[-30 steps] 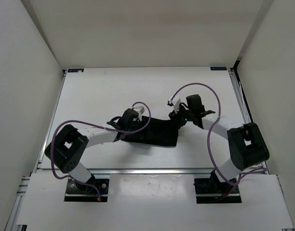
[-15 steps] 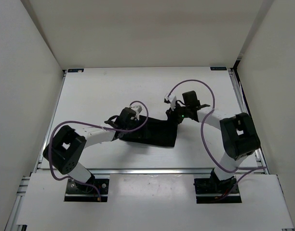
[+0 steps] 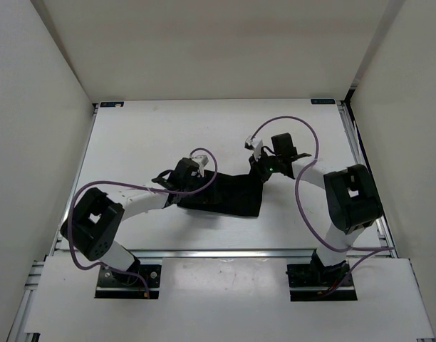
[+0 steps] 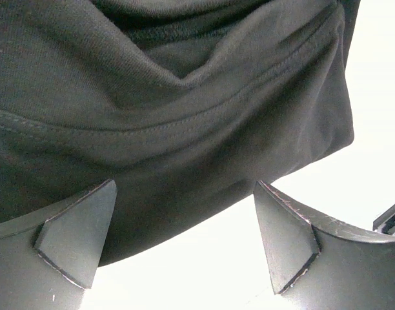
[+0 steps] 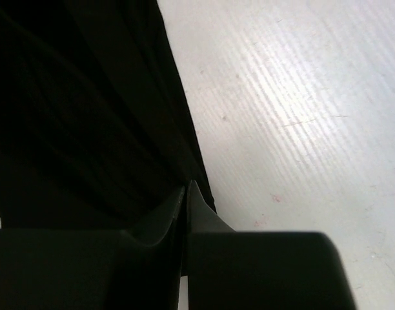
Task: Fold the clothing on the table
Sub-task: Fold the skirt
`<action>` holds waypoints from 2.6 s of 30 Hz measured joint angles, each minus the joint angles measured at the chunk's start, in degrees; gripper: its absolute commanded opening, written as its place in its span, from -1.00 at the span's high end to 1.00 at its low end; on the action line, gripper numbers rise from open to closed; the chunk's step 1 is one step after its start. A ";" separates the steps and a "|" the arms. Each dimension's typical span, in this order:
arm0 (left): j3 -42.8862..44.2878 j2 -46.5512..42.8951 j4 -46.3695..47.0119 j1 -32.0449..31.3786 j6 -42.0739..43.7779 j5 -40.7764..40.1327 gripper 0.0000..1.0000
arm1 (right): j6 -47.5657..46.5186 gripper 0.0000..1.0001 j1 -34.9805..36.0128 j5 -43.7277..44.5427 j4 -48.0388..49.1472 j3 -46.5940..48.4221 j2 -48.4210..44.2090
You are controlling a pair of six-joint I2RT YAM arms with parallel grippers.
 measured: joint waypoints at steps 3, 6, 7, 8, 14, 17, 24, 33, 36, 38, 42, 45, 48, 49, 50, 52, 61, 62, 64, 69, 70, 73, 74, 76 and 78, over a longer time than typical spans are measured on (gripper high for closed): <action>0.00 -0.57 -0.07 0.33 0.00 0.22 -0.97 | 1.64 1.00 -1.16 -1.07 1.22 -0.02 -0.74; 0.00 -1.62 -0.33 1.03 0.11 0.17 -0.98 | 2.32 1.00 -2.05 -2.40 1.14 -0.04 -2.82; -0.02 -2.12 -0.52 1.44 0.24 0.13 -0.97 | 2.27 1.00 -2.12 -2.62 0.66 -0.04 -3.93; -0.07 -2.86 -0.90 2.05 0.42 0.02 -0.97 | 2.21 0.99 -2.01 -2.80 -0.04 -0.04 -5.14; -0.81 -12.11 -2.82 8.24 3.34 -2.38 -0.98 | 0.09 1.00 2.12 -2.40 -1.70 -4.79 -16.33; -0.83 -16.57 -1.70 12.09 6.21 -3.78 -0.97 | -0.70 1.00 4.90 -1.92 -2.71 -7.76 -20.48; -0.94 -14.12 0.79 13.55 15.21 -5.31 -0.98 | -1.05 1.00 5.75 -2.03 -4.63 -9.51 -21.75; -1.14 -8.35 5.86 12.37 25.35 -2.49 -0.98 | -1.09 0.99 3.30 -3.56 -6.32 -9.09 -21.75; -1.14 -7.45 8.31 12.96 28.94 1.44 -0.97 | -1.11 1.00 2.73 -4.33 -6.51 -9.03 -21.75; -1.03 -6.54 9.55 13.79 31.26 5.44 -0.97 | -1.09 1.00 2.58 -4.92 -6.64 -9.03 -21.75; 2.47 -1.51 9.94 15.47 35.34 13.25 -0.97 | -0.98 1.00 2.23 -5.92 -6.69 -8.96 -21.73; 6.23 2.84 9.20 15.98 38.42 16.31 -0.97 | -0.74 1.00 1.75 -7.04 -7.06 -8.63 -21.73; 8.33 5.88 9.01 16.17 40.22 18.73 -0.97 | -0.35 1.00 1.16 -8.02 -7.48 -8.02 -21.73; 8.72 6.67 8.98 16.31 40.65 19.41 -0.95 | -0.33 0.99 0.94 -8.33 -7.48 -7.89 -21.73; 9.01 7.34 8.96 16.39 40.94 20.00 -0.92 | -0.31 0.99 0.85 -8.57 -7.54 -7.76 -21.73; 9.51 8.46 8.85 16.46 41.59 20.81 -0.89 | -0.28 1.00 0.72 -9.07 -7.61 -7.52 -21.73; 9.75 9.53 9.44 16.39 42.05 21.14 -0.02 | -0.26 1.00 -0.42 -10.43 -7.67 -7.21 -21.75; 9.57 9.42 9.81 16.41 41.68 21.16 0.22 | -0.26 0.99 -0.42 -10.43 -7.67 -7.21 -21.75; 8.98 9.05 10.80 16.39 41.42 21.20 0.80 | -0.24 1.00 -0.57 -10.45 -7.65 -7.21 -21.75; 6.99 6.40 11.82 15.91 41.03 20.57 1.00 | 0.13 1.00 -0.90 -10.49 -7.69 -7.21 -21.75; 6.73 5.62 11.80 15.76 40.92 20.44 1.00 | 0.17 0.98 -1.01 -10.49 -7.69 -7.21 -21.75; 5.92 2.58 11.87 15.12 40.48 20.17 1.00 | 0.57 1.00 -1.03 -10.45 -8.00 -7.13 -22.12; 5.40 1.05 11.87 14.84 40.22 20.15 1.00 | 0.61 1.00 -1.03 -10.43 -8.33 -7.13 -22.53; 4.15 -2.64 11.96 14.21 39.47 19.98 1.00 | 0.63 1.00 -1.01 -10.40 -9.44 -7.13 -23.98; 2.58 -7.23 12.09 13.42 38.75 19.54 1.00 | 0.81 1.00 -1.01 -10.32 -10.36 -7.13 -25.97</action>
